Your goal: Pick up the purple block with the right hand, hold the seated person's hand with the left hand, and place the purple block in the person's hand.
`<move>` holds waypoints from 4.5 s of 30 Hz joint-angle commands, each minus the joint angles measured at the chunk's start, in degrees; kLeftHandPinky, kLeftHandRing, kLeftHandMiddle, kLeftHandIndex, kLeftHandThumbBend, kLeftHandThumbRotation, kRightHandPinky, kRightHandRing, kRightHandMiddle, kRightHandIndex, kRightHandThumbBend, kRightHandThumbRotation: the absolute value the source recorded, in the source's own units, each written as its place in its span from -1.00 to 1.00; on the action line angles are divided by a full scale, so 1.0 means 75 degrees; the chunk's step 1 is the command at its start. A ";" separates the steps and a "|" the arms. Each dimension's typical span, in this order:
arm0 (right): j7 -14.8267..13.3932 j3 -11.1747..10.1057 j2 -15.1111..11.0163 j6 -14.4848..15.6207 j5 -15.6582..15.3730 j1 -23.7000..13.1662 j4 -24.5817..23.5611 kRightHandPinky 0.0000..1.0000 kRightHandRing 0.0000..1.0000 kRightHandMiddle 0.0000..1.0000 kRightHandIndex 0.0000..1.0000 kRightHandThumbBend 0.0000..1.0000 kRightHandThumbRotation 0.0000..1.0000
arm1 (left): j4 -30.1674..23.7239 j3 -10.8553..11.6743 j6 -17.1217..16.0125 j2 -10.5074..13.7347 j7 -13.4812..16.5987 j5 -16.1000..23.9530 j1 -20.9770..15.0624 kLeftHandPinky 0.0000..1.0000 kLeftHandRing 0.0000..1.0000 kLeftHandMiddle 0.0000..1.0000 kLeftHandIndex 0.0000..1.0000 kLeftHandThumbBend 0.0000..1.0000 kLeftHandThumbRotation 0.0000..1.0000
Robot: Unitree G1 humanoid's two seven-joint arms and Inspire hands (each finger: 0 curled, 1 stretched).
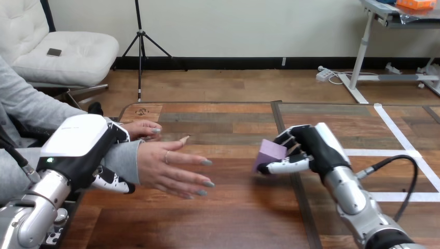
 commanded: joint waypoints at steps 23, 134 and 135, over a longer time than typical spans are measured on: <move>0.0307 -0.0041 0.0417 -0.0313 0.0164 -0.0790 -0.0417 -0.28 -0.22 -0.14 -0.11 0.61 -1.00 | -0.0986 0.0250 -0.0035 -0.0353 0.0197 -0.0189 -0.1037 -0.60 -0.46 -0.36 -0.32 0.61 -1.00; 0.1529 0.0249 0.1021 -0.1362 0.0522 0.0184 -0.3326 -0.39 -0.34 -0.23 -0.14 0.59 -1.00 | -0.0834 0.0129 0.0246 -0.1329 0.0026 -0.0237 -0.2372 -0.66 -0.54 -0.42 -0.38 0.56 -1.00; 0.1531 0.0248 0.1021 -0.1361 0.0522 0.0186 -0.3327 -0.38 -0.33 -0.23 -0.14 0.59 -1.00 | -0.0831 0.0129 0.0244 -0.1328 0.0027 -0.0236 -0.2377 -0.66 -0.54 -0.42 -0.38 0.56 -1.00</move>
